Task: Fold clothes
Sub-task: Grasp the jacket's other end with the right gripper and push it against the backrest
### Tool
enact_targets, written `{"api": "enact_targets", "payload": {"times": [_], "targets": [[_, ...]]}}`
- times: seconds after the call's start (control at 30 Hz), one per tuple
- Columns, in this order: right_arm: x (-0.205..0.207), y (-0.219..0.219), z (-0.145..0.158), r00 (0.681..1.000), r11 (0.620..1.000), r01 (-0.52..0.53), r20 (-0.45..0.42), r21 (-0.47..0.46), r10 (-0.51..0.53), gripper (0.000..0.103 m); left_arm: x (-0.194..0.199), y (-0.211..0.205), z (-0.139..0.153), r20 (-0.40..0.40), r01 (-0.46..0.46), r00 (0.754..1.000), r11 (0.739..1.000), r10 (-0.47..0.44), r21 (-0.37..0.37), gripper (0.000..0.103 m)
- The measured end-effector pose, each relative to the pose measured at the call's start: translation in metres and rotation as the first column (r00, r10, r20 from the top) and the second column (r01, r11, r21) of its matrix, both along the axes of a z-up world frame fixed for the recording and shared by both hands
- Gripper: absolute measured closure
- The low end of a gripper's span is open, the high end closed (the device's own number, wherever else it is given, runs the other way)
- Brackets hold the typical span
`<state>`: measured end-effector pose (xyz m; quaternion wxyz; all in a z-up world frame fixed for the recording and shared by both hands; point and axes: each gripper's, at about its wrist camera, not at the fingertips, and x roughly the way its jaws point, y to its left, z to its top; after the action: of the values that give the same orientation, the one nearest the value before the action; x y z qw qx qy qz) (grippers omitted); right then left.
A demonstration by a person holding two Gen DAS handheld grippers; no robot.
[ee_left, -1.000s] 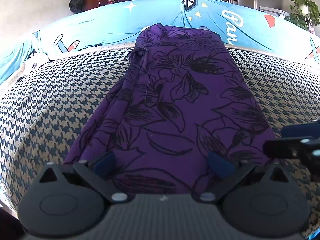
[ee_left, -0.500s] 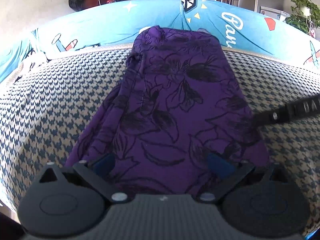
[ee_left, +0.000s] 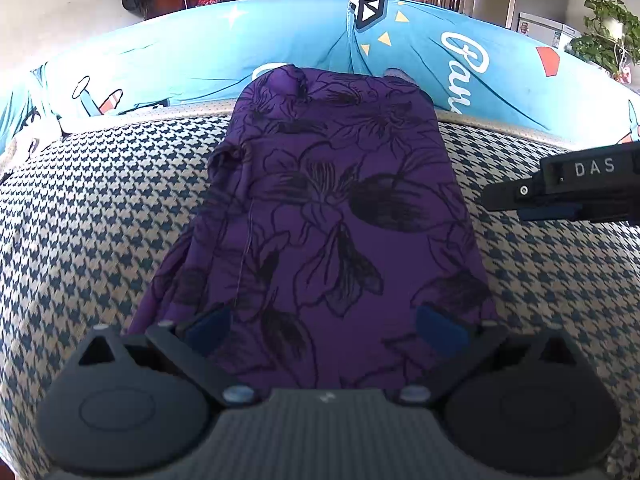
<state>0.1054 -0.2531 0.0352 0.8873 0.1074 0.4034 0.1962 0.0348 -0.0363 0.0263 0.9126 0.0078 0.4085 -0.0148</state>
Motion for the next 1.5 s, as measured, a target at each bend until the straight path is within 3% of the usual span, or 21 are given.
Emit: {"api": "enact_targets", "payload": {"times": [0.1, 0.3, 0.43, 0.67, 0.87, 1.1, 1.33, 1.5], "targets": [[0.013, -0.002, 0.0, 1.0, 0.999, 0.028, 0.008, 0.018, -0.028, 0.049, 0.014, -0.002, 0.001, -0.004, 0.002, 1.0, 1.0, -0.002, 0.006, 0.0], [0.041, -0.013, -0.003, 0.997, 0.992, 0.082, -0.001, 0.098, -0.082, 0.048, 0.041, -0.001, 0.005, 0.02, 0.003, 1.0, 1.0, -0.003, 0.027, 0.0], [0.058, -0.022, -0.008, 0.994, 0.978, 0.105, -0.035, 0.183, -0.1, 0.048, 0.054, 0.003, 0.002, 0.024, -0.039, 0.999, 0.999, 0.039, -0.004, 0.0], [0.086, -0.022, -0.014, 0.993, 0.97, 0.12, -0.04, 0.214, -0.114, 0.047, 0.069, 0.008, 0.001, 0.041, -0.075, 0.996, 0.997, 0.076, -0.028, 0.0], [0.11, -0.018, -0.024, 0.992, 0.956, 0.122, -0.051, 0.266, -0.112, 0.043, 0.079, 0.009, -0.012, -0.015, -0.092, 0.996, 0.995, 0.091, -0.034, 0.0], [0.14, -0.027, -0.04, 0.983, 0.896, 0.175, -0.122, 0.408, -0.137, 0.04, 0.079, 0.008, -0.028, -0.052, -0.09, 0.995, 0.996, 0.091, 0.006, 0.0], [0.172, -0.031, -0.044, 0.98, 0.876, 0.195, -0.112, 0.441, -0.162, 0.036, 0.077, 0.004, -0.031, -0.035, -0.08, 0.996, 0.996, 0.081, 0.032, 0.0], [0.19, -0.024, -0.055, 0.986, 0.859, 0.16, -0.121, 0.487, -0.115, 0.035, 0.077, 0.002, -0.032, -0.032, -0.083, 0.996, 0.996, 0.084, 0.041, 0.0]]}}
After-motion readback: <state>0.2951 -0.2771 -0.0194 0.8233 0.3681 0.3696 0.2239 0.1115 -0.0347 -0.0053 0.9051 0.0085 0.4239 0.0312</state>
